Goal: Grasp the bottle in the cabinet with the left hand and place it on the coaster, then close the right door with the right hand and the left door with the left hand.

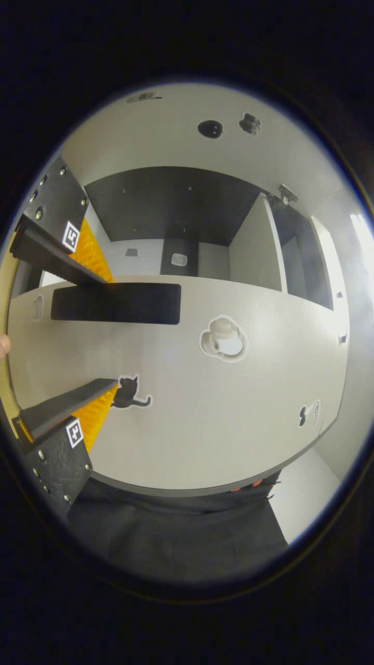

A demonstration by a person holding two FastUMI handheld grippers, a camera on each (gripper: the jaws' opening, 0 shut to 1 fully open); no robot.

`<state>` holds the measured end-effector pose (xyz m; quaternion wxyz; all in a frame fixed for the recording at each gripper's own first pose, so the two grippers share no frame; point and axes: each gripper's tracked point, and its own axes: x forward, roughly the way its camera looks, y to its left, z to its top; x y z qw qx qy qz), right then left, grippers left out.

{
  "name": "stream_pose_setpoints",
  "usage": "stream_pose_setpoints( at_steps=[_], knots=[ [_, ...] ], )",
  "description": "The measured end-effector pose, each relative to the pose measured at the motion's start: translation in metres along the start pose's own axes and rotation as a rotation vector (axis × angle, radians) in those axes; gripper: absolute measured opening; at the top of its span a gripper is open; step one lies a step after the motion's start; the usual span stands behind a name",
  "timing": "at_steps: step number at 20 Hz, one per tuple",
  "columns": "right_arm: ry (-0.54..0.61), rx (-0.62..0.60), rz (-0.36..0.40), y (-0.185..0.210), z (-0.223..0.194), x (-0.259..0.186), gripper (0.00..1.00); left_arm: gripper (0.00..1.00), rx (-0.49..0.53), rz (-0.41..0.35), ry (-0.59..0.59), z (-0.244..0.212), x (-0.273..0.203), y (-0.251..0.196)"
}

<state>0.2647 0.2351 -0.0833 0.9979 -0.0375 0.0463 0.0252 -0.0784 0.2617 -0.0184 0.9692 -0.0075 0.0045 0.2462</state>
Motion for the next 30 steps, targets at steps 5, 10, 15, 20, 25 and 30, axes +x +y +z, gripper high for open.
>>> stream_pose_setpoints(
  at_steps=[5,10,15,20,25,30],
  knots=[
    [-0.003,-0.017,-0.010,0.000,-0.002,0.001,1.00,0.93,0.033,-0.024,-0.025,0.009,0.023,-0.003],
    [0.000,-0.032,0.000,0.002,-0.003,0.001,1.00,0.93,0.025,-0.066,-0.022,0.010,0.039,-0.006],
    [0.014,-0.010,0.029,0.001,-0.008,-0.021,1.00,0.92,0.032,-0.164,-0.018,0.012,0.046,-0.021],
    [-0.029,-0.033,0.014,-0.012,0.003,-0.045,1.00,0.93,0.029,-0.274,0.001,0.009,0.042,-0.048],
    [-0.016,-0.032,-0.037,-0.047,0.002,-0.054,0.97,0.93,0.014,-0.391,-0.005,0.005,0.033,-0.094],
    [-0.003,-0.025,-0.098,-0.082,0.000,-0.064,1.00,0.93,-0.019,-0.483,0.000,0.000,0.033,-0.131]
  ],
)
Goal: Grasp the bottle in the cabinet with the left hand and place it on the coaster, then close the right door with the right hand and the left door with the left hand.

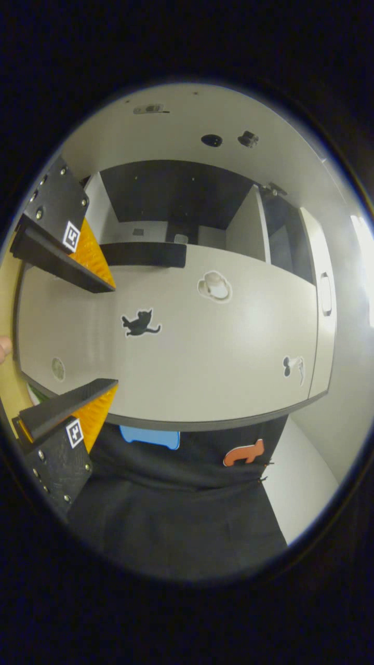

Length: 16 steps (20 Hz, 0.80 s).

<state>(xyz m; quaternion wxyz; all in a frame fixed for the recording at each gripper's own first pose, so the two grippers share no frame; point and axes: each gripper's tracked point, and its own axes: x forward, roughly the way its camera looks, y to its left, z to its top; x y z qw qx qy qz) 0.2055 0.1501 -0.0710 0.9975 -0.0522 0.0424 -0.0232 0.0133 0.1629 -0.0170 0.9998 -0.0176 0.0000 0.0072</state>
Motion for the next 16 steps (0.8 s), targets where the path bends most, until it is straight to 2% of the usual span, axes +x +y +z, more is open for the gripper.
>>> stream_pose_setpoints(
  at_steps=[6,7,9,10,11,12,14,16],
  knots=[
    [-0.003,-0.023,-0.050,-0.028,0.002,-0.007,1.00,0.93,0.025,-0.052,-0.005,-0.006,0.021,-0.019],
    [-0.002,-0.027,-0.059,-0.032,0.002,-0.010,1.00,0.97,0.013,-0.066,-0.004,-0.008,0.024,-0.024],
    [0.003,-0.026,-0.076,-0.041,0.001,-0.013,1.00,0.88,-0.002,-0.094,-0.005,-0.009,0.036,-0.035],
    [0.004,-0.023,-0.085,-0.045,0.001,-0.015,1.00,0.93,0.000,-0.092,-0.004,-0.012,0.041,-0.036],
    [0.006,-0.023,-0.093,-0.050,0.000,-0.017,1.00,0.93,0.001,-0.093,0.004,-0.015,0.046,-0.036],
    [0.007,-0.027,-0.102,-0.055,0.001,-0.019,1.00,0.99,-0.010,-0.104,0.006,-0.017,0.050,-0.040],
    [0.009,-0.033,-0.122,-0.066,0.000,-0.023,1.00,0.99,-0.025,-0.132,0.006,-0.019,0.060,-0.050],
    [0.014,-0.031,-0.145,-0.077,-0.002,-0.027,1.00,0.99,0.004,-0.151,-0.001,-0.018,0.067,-0.059]
  ],
)
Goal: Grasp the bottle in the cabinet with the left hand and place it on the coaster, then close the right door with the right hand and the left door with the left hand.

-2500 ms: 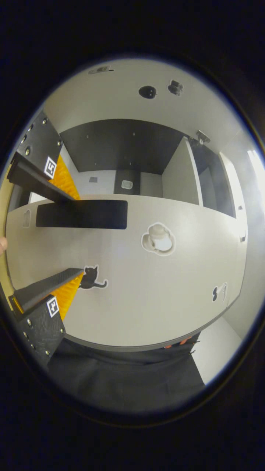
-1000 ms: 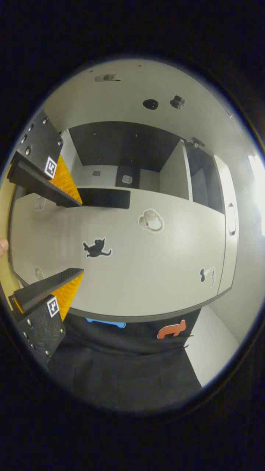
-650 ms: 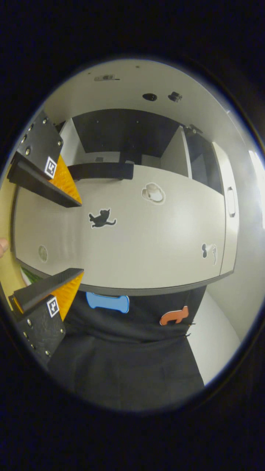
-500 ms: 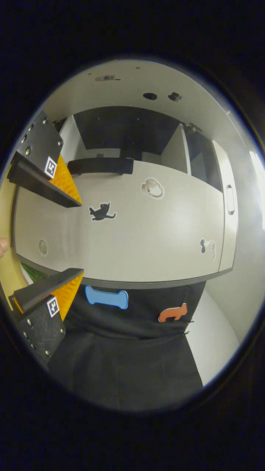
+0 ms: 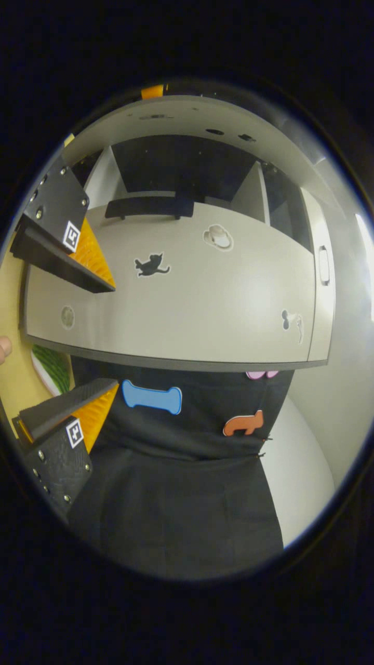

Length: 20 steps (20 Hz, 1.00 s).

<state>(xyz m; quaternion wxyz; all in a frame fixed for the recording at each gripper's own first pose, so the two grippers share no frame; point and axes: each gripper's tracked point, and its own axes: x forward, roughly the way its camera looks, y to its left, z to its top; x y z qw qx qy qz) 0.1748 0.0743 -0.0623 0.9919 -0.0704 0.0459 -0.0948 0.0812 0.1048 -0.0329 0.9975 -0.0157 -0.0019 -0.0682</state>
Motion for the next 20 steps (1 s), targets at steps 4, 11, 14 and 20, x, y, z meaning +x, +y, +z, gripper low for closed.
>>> stream_pose_setpoints(
  at_steps=[4,11,14,20],
  knots=[
    [0.017,0.019,-0.036,-0.020,-0.006,-0.005,1.00,1.00,0.034,-0.009,0.006,-0.004,0.013,-0.010],
    [0.035,0.045,-0.072,-0.047,-0.017,-0.015,1.00,1.00,0.039,-0.024,0.022,-0.004,0.042,-0.022],
    [0.044,0.040,-0.083,-0.058,-0.023,-0.019,1.00,1.00,0.023,-0.031,0.034,-0.010,0.058,-0.029],
    [0.073,0.040,-0.115,-0.082,-0.035,-0.025,1.00,1.00,-0.032,-0.058,0.042,-0.013,0.082,-0.037]
  ],
)
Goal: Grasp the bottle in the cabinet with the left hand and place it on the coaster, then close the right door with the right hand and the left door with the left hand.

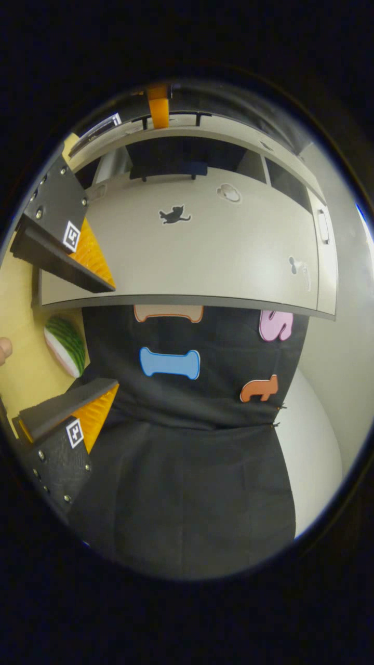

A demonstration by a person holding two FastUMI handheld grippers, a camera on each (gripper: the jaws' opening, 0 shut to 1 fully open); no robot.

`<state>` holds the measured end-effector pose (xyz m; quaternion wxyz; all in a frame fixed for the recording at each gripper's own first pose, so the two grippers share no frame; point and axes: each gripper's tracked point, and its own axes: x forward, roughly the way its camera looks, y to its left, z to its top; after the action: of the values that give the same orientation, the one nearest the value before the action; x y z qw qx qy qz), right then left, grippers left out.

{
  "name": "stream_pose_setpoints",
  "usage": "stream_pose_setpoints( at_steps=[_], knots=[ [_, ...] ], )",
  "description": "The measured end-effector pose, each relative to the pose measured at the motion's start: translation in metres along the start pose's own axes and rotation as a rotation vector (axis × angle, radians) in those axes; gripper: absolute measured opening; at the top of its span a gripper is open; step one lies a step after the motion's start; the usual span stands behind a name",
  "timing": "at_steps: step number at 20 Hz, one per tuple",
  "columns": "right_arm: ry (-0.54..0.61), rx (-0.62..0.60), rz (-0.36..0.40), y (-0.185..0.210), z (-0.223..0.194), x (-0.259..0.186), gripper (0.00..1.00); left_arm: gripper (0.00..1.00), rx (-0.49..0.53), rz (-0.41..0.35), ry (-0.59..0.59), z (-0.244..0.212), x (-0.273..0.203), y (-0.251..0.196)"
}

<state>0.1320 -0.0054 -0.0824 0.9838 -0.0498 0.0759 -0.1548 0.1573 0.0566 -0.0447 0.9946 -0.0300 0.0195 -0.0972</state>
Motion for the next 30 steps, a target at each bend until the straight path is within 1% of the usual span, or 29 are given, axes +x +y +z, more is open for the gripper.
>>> stream_pose_setpoints(
  at_steps=[5,6,7,10,11,15,16,17,21,22,23,24,26,28,29,30],
  knots=[
    [-0.005,0.006,-0.029,-0.015,0.002,0.001,1.00,1.00,0.030,0.035,0.003,-0.001,0.013,0.000],
    [-0.004,0.007,-0.031,-0.016,0.001,0.002,1.00,1.00,0.034,0.041,0.002,-0.001,0.015,0.000],
    [-0.002,0.008,-0.033,-0.017,0.000,0.001,0.97,1.00,0.041,0.047,0.003,-0.001,0.018,0.000],
    [0.008,0.009,-0.028,-0.016,-0.004,0.002,0.97,1.00,0.059,0.065,0.003,-0.002,0.024,0.001],
    [0.009,0.009,-0.025,-0.016,-0.004,0.001,1.00,1.00,0.062,0.065,0.002,-0.001,0.026,0.002],
    [0.008,0.000,-0.016,-0.013,-0.006,0.003,1.00,1.00,0.075,0.062,0.004,-0.002,0.026,-0.001],
    [0.006,0.000,-0.015,-0.013,-0.006,0.002,0.97,1.00,0.074,0.062,0.003,-0.002,0.026,-0.001],
    [0.003,0.002,-0.012,-0.012,-0.005,0.002,1.00,1.00,0.075,0.061,0.002,-0.001,0.026,-0.001],
    [-0.004,0.001,-0.011,-0.014,-0.003,0.002,1.00,1.00,0.072,0.062,0.003,-0.001,0.025,-0.002],
    [-0.004,0.005,-0.007,-0.012,-0.002,0.002,1.00,1.00,0.072,0.061,0.003,-0.002,0.026,-0.002],
    [-0.004,0.010,-0.003,-0.011,-0.001,0.002,0.97,1.00,0.072,0.060,0.005,-0.002,0.026,-0.003],
    [-0.007,0.013,0.002,-0.012,0.000,0.001,1.00,1.00,0.071,0.060,0.007,-0.002,0.026,-0.003],
    [-0.009,0.022,0.018,-0.007,0.007,-0.002,1.00,1.00,0.071,0.062,0.021,-0.002,0.025,-0.004],
    [-0.028,0.037,0.050,-0.001,0.022,-0.010,1.00,1.00,0.076,0.076,0.032,0.003,0.017,-0.008],
    [-0.036,0.042,0.067,0.001,0.033,-0.015,1.00,1.00,0.076,0.078,0.024,0.012,0.007,-0.014],
    [-0.049,0.051,0.089,0.004,0.047,-0.021,1.00,0.98,0.074,0.080,0.009,0.023,-0.009,-0.021]
  ],
)
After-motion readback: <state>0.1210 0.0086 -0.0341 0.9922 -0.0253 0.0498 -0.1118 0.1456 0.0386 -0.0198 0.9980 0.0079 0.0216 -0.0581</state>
